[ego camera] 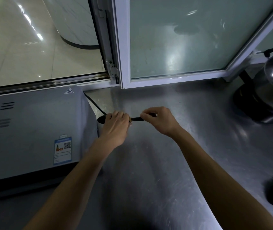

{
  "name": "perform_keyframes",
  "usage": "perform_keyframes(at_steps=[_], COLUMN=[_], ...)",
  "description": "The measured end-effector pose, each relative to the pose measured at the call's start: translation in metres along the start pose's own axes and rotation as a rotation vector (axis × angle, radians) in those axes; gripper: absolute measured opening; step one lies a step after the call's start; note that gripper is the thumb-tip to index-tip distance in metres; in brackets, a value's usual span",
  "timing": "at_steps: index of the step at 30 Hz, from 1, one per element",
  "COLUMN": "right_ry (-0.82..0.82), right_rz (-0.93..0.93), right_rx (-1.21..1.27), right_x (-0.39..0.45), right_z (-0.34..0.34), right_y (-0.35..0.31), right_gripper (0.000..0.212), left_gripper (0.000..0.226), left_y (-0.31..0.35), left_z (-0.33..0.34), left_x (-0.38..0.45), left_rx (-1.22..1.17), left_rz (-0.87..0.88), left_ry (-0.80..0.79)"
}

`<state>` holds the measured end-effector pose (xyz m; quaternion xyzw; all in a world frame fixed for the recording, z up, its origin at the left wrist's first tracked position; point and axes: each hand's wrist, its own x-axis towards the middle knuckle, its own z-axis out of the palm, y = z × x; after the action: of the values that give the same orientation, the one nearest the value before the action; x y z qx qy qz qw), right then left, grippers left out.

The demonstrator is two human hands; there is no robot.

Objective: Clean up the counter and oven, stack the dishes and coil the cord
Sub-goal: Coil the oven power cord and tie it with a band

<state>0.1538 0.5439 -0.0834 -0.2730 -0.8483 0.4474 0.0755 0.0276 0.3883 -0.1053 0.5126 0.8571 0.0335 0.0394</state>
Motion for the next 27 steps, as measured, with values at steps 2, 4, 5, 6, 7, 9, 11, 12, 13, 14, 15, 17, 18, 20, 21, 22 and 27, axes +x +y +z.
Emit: perform_keyframes(at_steps=[2, 4, 5, 6, 7, 9, 11, 12, 13, 14, 15, 17, 18, 20, 21, 22, 27], right_ry=[-0.018, -0.034, -0.038, -0.038, -0.033, -0.015, 0.002, 0.012, 0.025, 0.041, 0.056, 0.088, 0.101, 0.115, 0.116, 0.112, 0.083], right_rz=[-0.030, -0.070, -0.089, -0.107, -0.122, -0.138, -0.144, -0.148, -0.158, -0.173, -0.192, -0.233, -0.245, -0.247, -0.240, -0.230, -0.267], right_rx=[-0.013, -0.026, -0.037, -0.051, -0.065, -0.084, -0.078, -0.067, -0.053, -0.040, -0.032, -0.033, -0.046, -0.091, -0.109, -0.121, -0.215], right_x=[-0.004, -0.007, -0.008, -0.008, -0.008, -0.006, -0.005, -0.004, -0.004, -0.004, -0.004, -0.004, -0.005, -0.005, -0.006, -0.006, -0.006], right_z=[0.000, -0.001, 0.000, 0.000, 0.001, 0.002, 0.004, 0.006, 0.007, 0.008, 0.010, 0.012, 0.013, 0.017, 0.019, 0.021, 0.032], right_y=[0.005, 0.008, 0.009, 0.010, 0.011, 0.015, 0.019, 0.021, 0.023, 0.025, 0.027, 0.031, 0.034, 0.043, 0.047, 0.051, 0.071], right_gripper=[0.019, 0.020, 0.020, 0.020, 0.020, 0.022, 0.023, 0.022, 0.021, 0.020, 0.018, 0.016, 0.017, 0.020, 0.023, 0.026, 0.033], left_gripper=[0.025, 0.025, 0.025, 0.025, 0.025, 0.025, 0.024, 0.023, 0.023, 0.022, 0.022, 0.021, 0.020, 0.017, 0.016, 0.016, 0.023], left_y=[0.001, 0.001, 0.001, 0.002, 0.002, 0.003, 0.004, 0.003, 0.003, 0.003, 0.003, 0.003, 0.003, 0.004, 0.005, 0.005, 0.007], left_z=[0.003, 0.005, 0.006, 0.007, 0.008, 0.011, 0.014, 0.016, 0.018, 0.020, 0.022, 0.026, 0.028, 0.032, 0.034, 0.036, 0.049], left_x=[0.001, 0.003, 0.003, 0.003, 0.004, 0.004, 0.006, 0.007, 0.008, 0.010, 0.010, 0.012, 0.013, 0.015, 0.015, 0.016, 0.020], left_rx=[0.005, 0.008, 0.008, 0.011, 0.015, 0.027, 0.028, 0.023, 0.020, 0.020, 0.022, 0.032, 0.038, 0.046, 0.053, 0.060, 0.090], left_rz=[0.000, 0.004, 0.005, 0.003, 0.000, -0.003, -0.003, -0.005, -0.005, -0.005, -0.003, 0.006, 0.010, 0.008, 0.003, -0.006, -0.092], left_ry=[0.011, 0.027, 0.034, 0.041, 0.046, 0.057, 0.060, 0.056, 0.052, 0.052, 0.053, 0.062, 0.071, 0.098, 0.115, 0.130, 0.084])
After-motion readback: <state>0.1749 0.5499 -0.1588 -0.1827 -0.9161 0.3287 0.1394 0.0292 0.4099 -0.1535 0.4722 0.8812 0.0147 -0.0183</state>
